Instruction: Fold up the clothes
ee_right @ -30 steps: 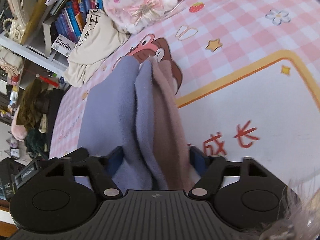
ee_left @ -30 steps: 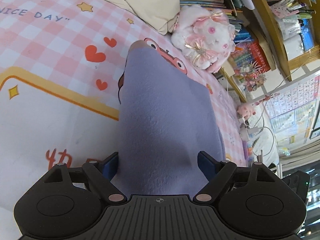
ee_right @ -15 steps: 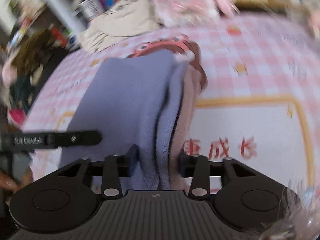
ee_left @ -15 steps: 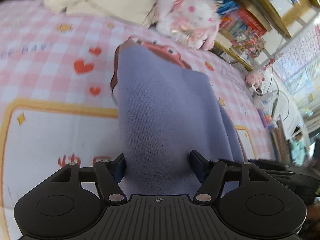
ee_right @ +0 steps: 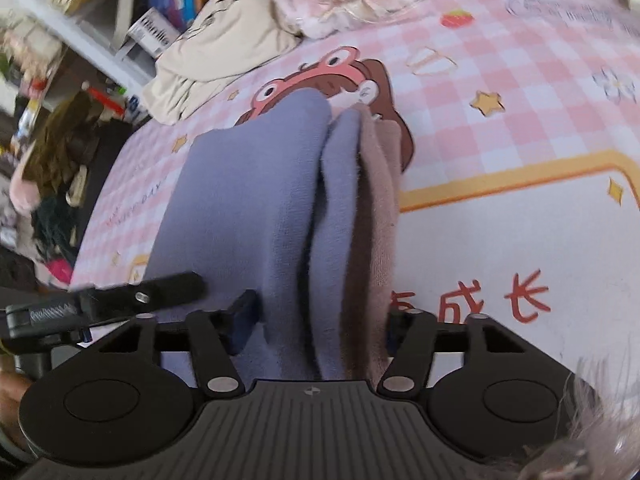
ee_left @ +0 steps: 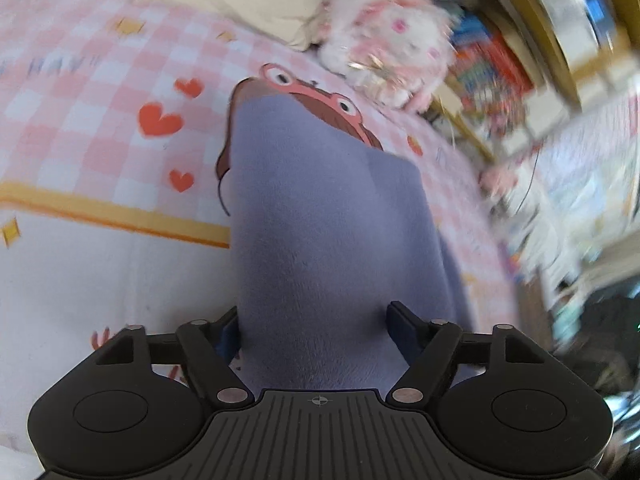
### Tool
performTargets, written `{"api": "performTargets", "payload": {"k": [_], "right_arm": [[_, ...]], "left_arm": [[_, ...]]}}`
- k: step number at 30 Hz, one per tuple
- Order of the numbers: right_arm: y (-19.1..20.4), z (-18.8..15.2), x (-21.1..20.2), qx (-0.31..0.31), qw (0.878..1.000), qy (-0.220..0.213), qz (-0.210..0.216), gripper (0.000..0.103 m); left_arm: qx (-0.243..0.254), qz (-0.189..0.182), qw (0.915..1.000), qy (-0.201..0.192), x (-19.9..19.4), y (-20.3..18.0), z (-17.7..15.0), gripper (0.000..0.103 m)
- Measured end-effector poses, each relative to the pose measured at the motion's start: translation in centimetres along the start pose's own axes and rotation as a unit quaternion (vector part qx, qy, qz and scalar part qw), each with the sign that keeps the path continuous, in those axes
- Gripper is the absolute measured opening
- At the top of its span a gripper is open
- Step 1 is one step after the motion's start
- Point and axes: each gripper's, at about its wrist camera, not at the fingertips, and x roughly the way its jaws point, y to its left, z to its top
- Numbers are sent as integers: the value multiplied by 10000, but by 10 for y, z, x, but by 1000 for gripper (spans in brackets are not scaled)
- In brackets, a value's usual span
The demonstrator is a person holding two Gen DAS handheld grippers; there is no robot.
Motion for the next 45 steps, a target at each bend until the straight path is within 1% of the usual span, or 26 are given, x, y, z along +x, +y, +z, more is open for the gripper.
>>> {"api": "performTargets", "payload": {"k": [1,2,3,6,9,12,20,26,36,45], "right_arm": [[2,-2,0,-105,9999,-48,-27,42],[4,-5,-4,-214,9997,-130,-33,38],[6,-7,-7,-324,9992,-213,-38,34],[11,-12,-16,-638,9970,-440,-58,31],[17,-16,-23,-885,9942,-604,-93,31],[20,-16,-28,-996,9923,-735,-99,31],[31,-12,-36,-1290,9872,-926,-157,31],[40,-1,-35,-1444,9841,-1025,-104,31],[57,26,-17,-1621,9813,-1034,-94,31],[74,54,11,-1739,9790,-1055,-114,31]], "left_arm": [[85,31,9999,-47,-2,-3,-2,66],[170,61,9998,-93,-4,-5,-3,61],[255,92,9995,-140,-6,-8,-5,60],[480,138,9984,-246,-12,-14,-9,57],[615,94,9975,-347,-18,-20,-10,56],[627,42,9971,-439,-20,-23,-8,56],[695,-27,9955,-644,-28,-26,-2,56],[738,-70,9941,-788,-35,-22,10,56],[691,-30,9935,-906,-35,-6,37,56],[828,-12,9925,-903,-34,14,71,56]]}}
